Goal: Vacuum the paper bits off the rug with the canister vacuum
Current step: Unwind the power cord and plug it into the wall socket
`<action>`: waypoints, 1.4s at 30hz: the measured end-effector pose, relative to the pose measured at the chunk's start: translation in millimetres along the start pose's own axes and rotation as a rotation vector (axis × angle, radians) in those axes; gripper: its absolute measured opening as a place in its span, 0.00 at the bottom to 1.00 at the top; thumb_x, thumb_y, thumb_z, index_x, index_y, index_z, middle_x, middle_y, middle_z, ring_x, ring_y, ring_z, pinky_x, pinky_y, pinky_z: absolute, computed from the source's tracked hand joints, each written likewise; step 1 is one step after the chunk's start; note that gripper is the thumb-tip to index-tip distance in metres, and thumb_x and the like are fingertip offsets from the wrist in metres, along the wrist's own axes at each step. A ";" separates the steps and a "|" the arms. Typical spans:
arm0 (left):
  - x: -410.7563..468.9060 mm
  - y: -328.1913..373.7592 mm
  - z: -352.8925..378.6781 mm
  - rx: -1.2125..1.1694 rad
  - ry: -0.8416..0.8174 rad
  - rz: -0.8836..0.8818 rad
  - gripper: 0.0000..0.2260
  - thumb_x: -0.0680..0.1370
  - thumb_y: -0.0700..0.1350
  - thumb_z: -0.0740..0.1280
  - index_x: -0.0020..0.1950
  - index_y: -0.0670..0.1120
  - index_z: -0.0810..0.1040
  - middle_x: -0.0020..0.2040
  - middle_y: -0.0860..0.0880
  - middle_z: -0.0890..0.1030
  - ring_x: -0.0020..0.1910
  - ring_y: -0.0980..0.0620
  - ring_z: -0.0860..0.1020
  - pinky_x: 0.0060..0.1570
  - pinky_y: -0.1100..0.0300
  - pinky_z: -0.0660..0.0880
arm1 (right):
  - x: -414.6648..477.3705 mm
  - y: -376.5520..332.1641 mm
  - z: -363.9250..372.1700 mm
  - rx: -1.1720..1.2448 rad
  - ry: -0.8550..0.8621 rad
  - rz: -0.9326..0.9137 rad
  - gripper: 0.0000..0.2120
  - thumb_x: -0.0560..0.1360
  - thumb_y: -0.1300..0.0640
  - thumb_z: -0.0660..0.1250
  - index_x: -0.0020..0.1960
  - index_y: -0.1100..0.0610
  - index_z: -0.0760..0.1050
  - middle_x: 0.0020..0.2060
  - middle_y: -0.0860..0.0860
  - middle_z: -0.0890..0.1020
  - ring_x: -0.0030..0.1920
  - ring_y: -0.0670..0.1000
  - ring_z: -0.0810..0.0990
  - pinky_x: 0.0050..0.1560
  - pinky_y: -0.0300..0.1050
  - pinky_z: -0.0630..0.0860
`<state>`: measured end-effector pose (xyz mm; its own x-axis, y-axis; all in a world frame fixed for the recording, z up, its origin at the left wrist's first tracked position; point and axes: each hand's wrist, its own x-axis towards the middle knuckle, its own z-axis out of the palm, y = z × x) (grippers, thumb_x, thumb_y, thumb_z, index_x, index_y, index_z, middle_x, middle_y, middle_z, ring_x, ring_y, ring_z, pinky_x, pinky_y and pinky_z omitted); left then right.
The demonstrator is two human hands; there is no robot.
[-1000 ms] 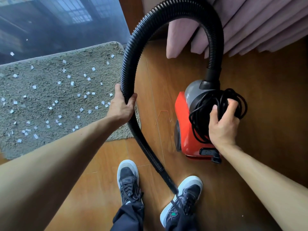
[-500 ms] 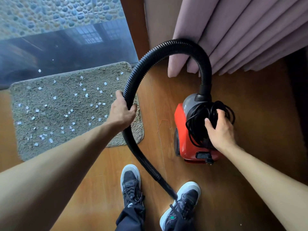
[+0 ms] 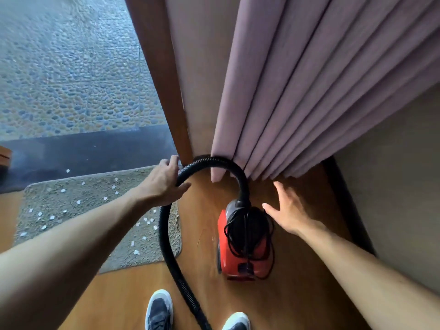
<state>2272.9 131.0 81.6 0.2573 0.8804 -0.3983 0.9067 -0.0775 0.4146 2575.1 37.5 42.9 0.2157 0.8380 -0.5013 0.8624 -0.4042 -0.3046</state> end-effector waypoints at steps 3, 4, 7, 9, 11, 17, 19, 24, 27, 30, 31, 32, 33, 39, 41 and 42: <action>-8.5 43.1 -62.2 0.154 0.032 0.092 0.31 0.75 0.58 0.69 0.68 0.40 0.63 0.58 0.36 0.73 0.56 0.35 0.75 0.55 0.45 0.75 | -10.2 -12.7 -65.3 -0.090 0.096 -0.069 0.38 0.75 0.38 0.64 0.77 0.49 0.50 0.72 0.58 0.67 0.71 0.59 0.67 0.67 0.55 0.69; -11.8 58.1 -83.5 0.181 0.044 0.120 0.33 0.74 0.60 0.67 0.69 0.40 0.62 0.56 0.36 0.73 0.55 0.35 0.76 0.54 0.44 0.75 | -15.7 -18.5 -90.1 -0.119 0.117 -0.084 0.39 0.75 0.37 0.63 0.77 0.49 0.49 0.72 0.57 0.67 0.71 0.59 0.67 0.67 0.56 0.70; -24.0 104.5 -141.6 0.220 0.080 0.181 0.29 0.74 0.57 0.69 0.68 0.42 0.64 0.55 0.38 0.74 0.54 0.36 0.76 0.52 0.45 0.76 | -38.5 -37.4 -165.5 -0.195 0.201 -0.127 0.40 0.75 0.35 0.62 0.78 0.51 0.50 0.71 0.57 0.67 0.69 0.59 0.68 0.65 0.55 0.72; -35.0 135.4 -178.3 0.255 0.101 0.210 0.29 0.75 0.56 0.70 0.69 0.43 0.65 0.57 0.38 0.74 0.56 0.36 0.76 0.54 0.46 0.76 | -57.3 -47.1 -214.3 -0.203 0.238 -0.152 0.41 0.75 0.35 0.62 0.78 0.52 0.49 0.71 0.58 0.68 0.68 0.60 0.69 0.64 0.57 0.72; -50.7 167.9 -212.3 0.299 0.113 0.247 0.30 0.75 0.57 0.69 0.70 0.43 0.64 0.58 0.38 0.75 0.57 0.37 0.77 0.54 0.50 0.76 | -80.4 -52.6 -260.9 -0.198 0.268 -0.163 0.42 0.74 0.34 0.63 0.78 0.52 0.50 0.70 0.59 0.68 0.67 0.61 0.70 0.63 0.58 0.73; -101.4 259.8 -297.0 0.337 0.160 0.344 0.31 0.76 0.59 0.67 0.73 0.46 0.62 0.57 0.42 0.74 0.53 0.39 0.78 0.52 0.48 0.77 | -162.9 -55.8 -389.6 -0.249 0.344 -0.171 0.42 0.74 0.34 0.64 0.78 0.52 0.51 0.71 0.58 0.66 0.68 0.62 0.69 0.64 0.58 0.72; -117.5 286.8 -318.5 0.348 0.167 0.374 0.32 0.76 0.59 0.67 0.73 0.45 0.62 0.58 0.43 0.74 0.55 0.40 0.78 0.53 0.47 0.77 | -188.9 -52.1 -426.7 -0.275 0.368 -0.169 0.43 0.74 0.34 0.64 0.78 0.53 0.50 0.72 0.59 0.66 0.69 0.62 0.69 0.64 0.56 0.72; -150.5 350.7 -370.7 0.353 0.222 0.447 0.34 0.76 0.59 0.68 0.74 0.45 0.60 0.55 0.44 0.74 0.56 0.42 0.77 0.54 0.46 0.77 | -247.1 -44.4 -503.4 -0.339 0.440 -0.153 0.43 0.74 0.34 0.64 0.78 0.54 0.50 0.70 0.61 0.66 0.68 0.62 0.70 0.62 0.54 0.71; -164.6 385.5 -394.5 0.389 0.249 0.493 0.35 0.76 0.59 0.68 0.75 0.45 0.59 0.51 0.47 0.71 0.55 0.42 0.77 0.53 0.47 0.77 | -274.9 -38.0 -536.0 -0.312 0.475 -0.141 0.44 0.73 0.34 0.66 0.78 0.53 0.50 0.72 0.60 0.66 0.69 0.62 0.69 0.63 0.56 0.73; -177.7 416.3 -407.3 0.426 0.286 0.531 0.36 0.77 0.59 0.68 0.77 0.45 0.57 0.56 0.45 0.73 0.51 0.46 0.76 0.47 0.54 0.75 | -300.6 -30.4 -557.4 -0.321 0.499 -0.122 0.45 0.74 0.34 0.65 0.79 0.54 0.49 0.74 0.59 0.64 0.70 0.62 0.67 0.63 0.56 0.72; -181.0 425.6 -409.2 0.435 0.288 0.538 0.36 0.77 0.58 0.67 0.77 0.45 0.56 0.58 0.44 0.73 0.50 0.47 0.75 0.46 0.55 0.74 | -307.3 -27.6 -562.0 -0.316 0.510 -0.118 0.45 0.73 0.34 0.65 0.79 0.53 0.49 0.74 0.59 0.64 0.70 0.62 0.68 0.63 0.56 0.72; -183.8 433.8 -409.7 0.439 0.282 0.545 0.36 0.77 0.58 0.67 0.77 0.45 0.56 0.59 0.44 0.73 0.51 0.48 0.75 0.46 0.55 0.74 | -313.7 -24.9 -565.6 -0.307 0.516 -0.114 0.45 0.73 0.34 0.66 0.79 0.52 0.49 0.74 0.58 0.64 0.70 0.62 0.68 0.63 0.57 0.73; -186.7 441.5 -409.6 0.440 0.271 0.553 0.36 0.77 0.58 0.67 0.77 0.45 0.55 0.60 0.44 0.73 0.53 0.47 0.75 0.48 0.54 0.75 | -319.5 -22.0 -568.8 -0.294 0.524 -0.114 0.44 0.72 0.34 0.66 0.78 0.51 0.49 0.73 0.58 0.66 0.69 0.62 0.69 0.62 0.57 0.73; -197.0 481.4 -406.6 0.480 0.239 0.602 0.36 0.78 0.58 0.66 0.78 0.45 0.52 0.64 0.41 0.71 0.59 0.43 0.75 0.57 0.49 0.75 | -349.3 -5.2 -581.8 -0.283 0.583 -0.083 0.42 0.73 0.35 0.67 0.78 0.49 0.51 0.71 0.58 0.67 0.67 0.62 0.70 0.59 0.55 0.72; -197.2 489.7 -405.0 0.491 0.240 0.614 0.38 0.78 0.59 0.66 0.79 0.46 0.50 0.65 0.41 0.71 0.59 0.42 0.75 0.55 0.50 0.75 | -355.6 0.4 -583.6 -0.286 0.595 -0.048 0.43 0.73 0.35 0.67 0.78 0.49 0.50 0.71 0.58 0.66 0.67 0.62 0.70 0.58 0.56 0.72; -196.9 493.2 -404.4 0.492 0.228 0.620 0.38 0.78 0.59 0.66 0.79 0.46 0.49 0.66 0.41 0.70 0.59 0.42 0.75 0.55 0.50 0.75 | -358.4 3.2 -584.0 -0.281 0.596 -0.030 0.43 0.73 0.35 0.67 0.78 0.50 0.50 0.71 0.58 0.66 0.67 0.62 0.70 0.58 0.55 0.72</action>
<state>2534.4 108.6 695.4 0.7331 0.6799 -0.0170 0.6789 -0.7302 0.0773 2767.9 -50.1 694.5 0.3368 0.9395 0.0632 0.9413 -0.3342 -0.0483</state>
